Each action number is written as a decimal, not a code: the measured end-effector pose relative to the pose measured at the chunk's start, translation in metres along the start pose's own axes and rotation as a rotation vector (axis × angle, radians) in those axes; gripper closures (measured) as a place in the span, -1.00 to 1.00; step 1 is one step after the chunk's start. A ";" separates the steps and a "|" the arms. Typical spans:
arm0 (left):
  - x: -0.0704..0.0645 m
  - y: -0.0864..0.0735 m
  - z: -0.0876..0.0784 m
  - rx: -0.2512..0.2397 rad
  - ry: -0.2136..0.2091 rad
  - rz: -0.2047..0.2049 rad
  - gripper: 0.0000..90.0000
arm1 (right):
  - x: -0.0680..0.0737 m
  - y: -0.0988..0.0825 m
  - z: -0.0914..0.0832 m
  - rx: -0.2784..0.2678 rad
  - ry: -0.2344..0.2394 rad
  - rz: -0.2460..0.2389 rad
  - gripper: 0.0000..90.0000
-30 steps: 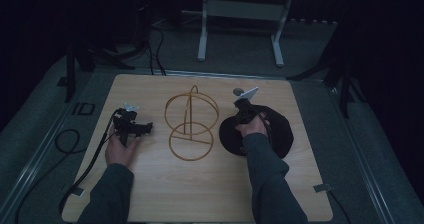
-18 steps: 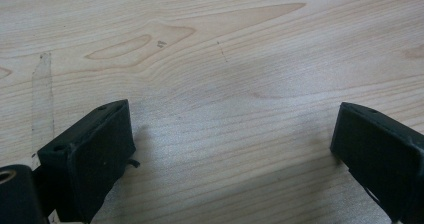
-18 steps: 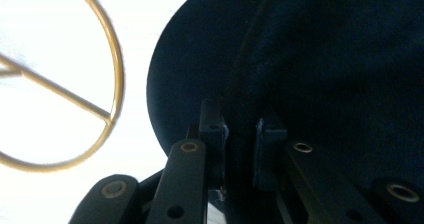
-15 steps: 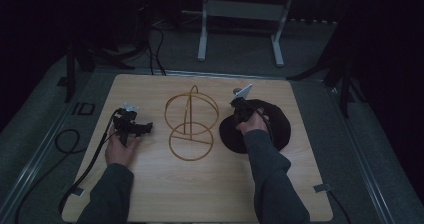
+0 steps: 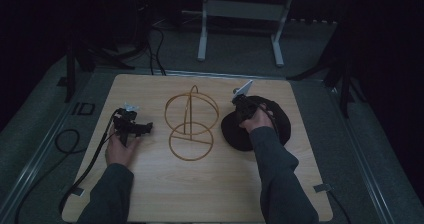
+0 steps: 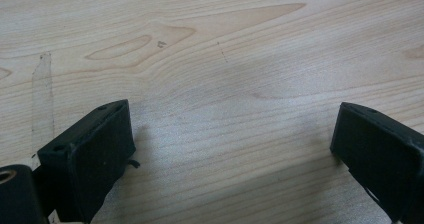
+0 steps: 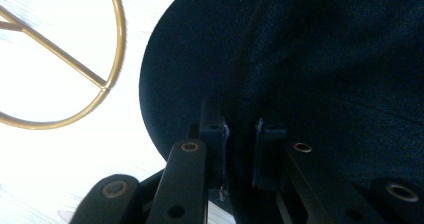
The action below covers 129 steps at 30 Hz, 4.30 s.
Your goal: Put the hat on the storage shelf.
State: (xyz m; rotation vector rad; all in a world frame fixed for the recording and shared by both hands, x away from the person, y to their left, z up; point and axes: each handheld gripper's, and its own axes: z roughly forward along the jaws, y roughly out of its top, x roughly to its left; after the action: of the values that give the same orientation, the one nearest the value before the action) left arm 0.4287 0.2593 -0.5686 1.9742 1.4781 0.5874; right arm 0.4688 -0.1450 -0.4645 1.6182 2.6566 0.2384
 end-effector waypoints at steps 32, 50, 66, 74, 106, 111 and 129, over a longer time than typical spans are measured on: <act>0.000 0.000 0.000 0.001 0.001 0.000 -0.93 | 0.006 0.005 -0.075 -0.050 -0.044 -0.145 0.76; 0.000 0.000 0.000 0.001 0.000 0.001 -0.93 | 0.018 0.006 -0.119 -0.050 -0.045 -0.269 0.76; 0.000 0.000 0.000 -0.001 0.000 0.001 -0.93 | 0.029 0.004 -0.151 -0.063 -0.047 -0.340 0.76; 0.000 0.000 0.000 -0.001 0.001 0.000 -0.93 | 0.031 0.005 -0.174 -0.087 -0.040 -0.358 0.76; 0.000 0.000 0.000 -0.001 0.001 -0.001 -0.93 | 0.073 -0.004 -0.212 -0.137 -0.030 -0.502 0.75; 0.000 0.000 0.000 -0.002 0.002 -0.001 -0.93 | 0.081 -0.006 -0.218 -0.144 -0.020 -0.531 0.75; 0.000 0.000 0.000 -0.001 0.001 0.000 -0.93 | 0.115 -0.001 -0.223 -0.166 0.038 -0.616 0.75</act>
State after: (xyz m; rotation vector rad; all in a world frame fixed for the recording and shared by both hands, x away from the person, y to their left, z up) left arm 0.4290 0.2593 -0.5688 1.9730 1.4783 0.5887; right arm 0.3929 -0.0700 -0.2371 0.7024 2.9048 0.4494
